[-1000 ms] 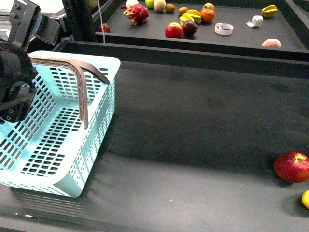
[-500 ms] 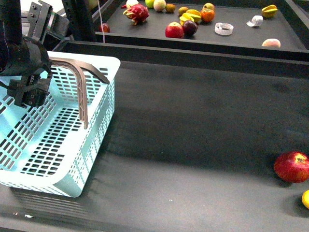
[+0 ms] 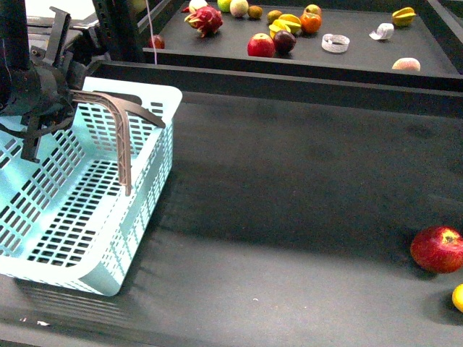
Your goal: Pick mango with right arm and hold basket with left
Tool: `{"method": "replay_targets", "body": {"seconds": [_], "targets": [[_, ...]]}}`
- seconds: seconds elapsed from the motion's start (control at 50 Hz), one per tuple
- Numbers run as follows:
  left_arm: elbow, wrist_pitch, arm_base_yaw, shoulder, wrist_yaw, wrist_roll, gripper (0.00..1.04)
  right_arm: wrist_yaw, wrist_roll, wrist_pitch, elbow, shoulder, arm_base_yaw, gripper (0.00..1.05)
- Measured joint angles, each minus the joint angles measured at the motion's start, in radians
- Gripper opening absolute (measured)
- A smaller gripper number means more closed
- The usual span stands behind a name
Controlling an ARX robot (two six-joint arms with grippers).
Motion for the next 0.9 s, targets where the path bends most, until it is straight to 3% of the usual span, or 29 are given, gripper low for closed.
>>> {"method": "replay_targets", "body": {"seconds": [0.44,0.9], "targets": [[-0.187,0.164,-0.059,-0.193,-0.027,0.484,0.05,0.0,0.0,0.0,0.0,0.0,0.0,0.96],[-0.383,0.325,-0.254,-0.314,0.058,0.946,0.05,0.0,0.0,0.0,0.0,0.0,0.0,0.96]]}}
